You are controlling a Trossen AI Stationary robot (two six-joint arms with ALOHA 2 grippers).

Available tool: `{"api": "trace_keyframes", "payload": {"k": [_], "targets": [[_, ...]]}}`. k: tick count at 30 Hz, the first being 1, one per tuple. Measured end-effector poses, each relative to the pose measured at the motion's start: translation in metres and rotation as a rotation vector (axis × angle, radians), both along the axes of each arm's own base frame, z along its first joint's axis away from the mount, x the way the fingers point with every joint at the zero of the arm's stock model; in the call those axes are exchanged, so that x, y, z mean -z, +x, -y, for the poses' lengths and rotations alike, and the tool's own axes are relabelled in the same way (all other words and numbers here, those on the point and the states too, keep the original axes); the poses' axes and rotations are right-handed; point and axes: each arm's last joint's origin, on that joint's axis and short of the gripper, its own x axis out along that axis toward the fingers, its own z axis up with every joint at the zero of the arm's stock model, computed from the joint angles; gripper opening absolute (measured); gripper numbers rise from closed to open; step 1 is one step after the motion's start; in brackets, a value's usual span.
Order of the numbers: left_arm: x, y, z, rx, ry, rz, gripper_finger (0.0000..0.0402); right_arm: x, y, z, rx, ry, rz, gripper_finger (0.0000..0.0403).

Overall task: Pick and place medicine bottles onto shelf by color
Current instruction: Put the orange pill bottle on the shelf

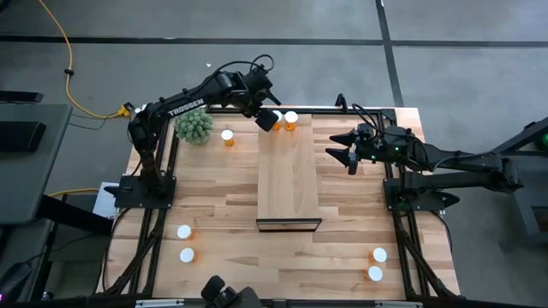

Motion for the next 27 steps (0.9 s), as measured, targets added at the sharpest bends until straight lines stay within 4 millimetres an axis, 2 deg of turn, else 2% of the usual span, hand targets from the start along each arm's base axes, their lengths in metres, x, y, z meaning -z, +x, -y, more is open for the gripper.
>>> {"api": "trace_keyframes", "payload": {"k": [11,27], "targets": [[-0.0026,0.0095,0.0052,0.023,0.029,0.049,0.02,0.0,0.0,0.0,0.0,0.002,0.001,0.0282],[0.0002,0.0018,0.0039,0.081,0.041,-0.044,0.02,0.0,0.0,0.0,0.003,0.02,0.005,0.0282]]}}
